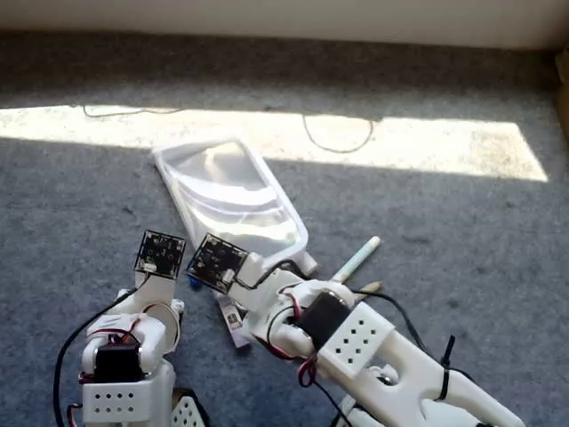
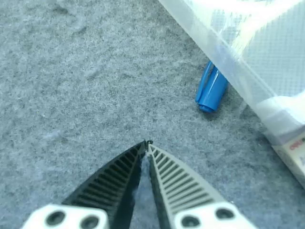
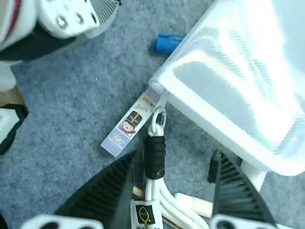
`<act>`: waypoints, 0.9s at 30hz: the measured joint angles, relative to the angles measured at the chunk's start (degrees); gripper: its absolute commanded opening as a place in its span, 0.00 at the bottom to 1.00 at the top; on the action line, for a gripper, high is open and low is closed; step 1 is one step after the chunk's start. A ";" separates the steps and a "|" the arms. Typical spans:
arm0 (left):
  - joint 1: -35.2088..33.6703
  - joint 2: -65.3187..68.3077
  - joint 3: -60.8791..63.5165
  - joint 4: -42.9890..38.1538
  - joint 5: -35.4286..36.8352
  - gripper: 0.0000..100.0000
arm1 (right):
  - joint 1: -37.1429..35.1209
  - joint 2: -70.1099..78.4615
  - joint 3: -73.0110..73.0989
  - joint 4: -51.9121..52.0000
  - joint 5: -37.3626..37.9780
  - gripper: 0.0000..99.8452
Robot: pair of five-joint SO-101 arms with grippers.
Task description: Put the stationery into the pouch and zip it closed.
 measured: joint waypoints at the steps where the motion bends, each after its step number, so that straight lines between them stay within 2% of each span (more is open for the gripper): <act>1: 0.00 0.00 0.00 0.00 0.00 0.01 | -0.09 1.76 0.00 -0.88 0.00 0.22; 10: 0.00 0.00 0.00 0.00 0.00 0.01 | -0.18 12.57 0.00 -4.84 0.00 0.22; 27: 0.00 0.00 0.00 0.09 0.26 0.01 | 0.35 21.54 0.35 -10.90 -0.09 0.22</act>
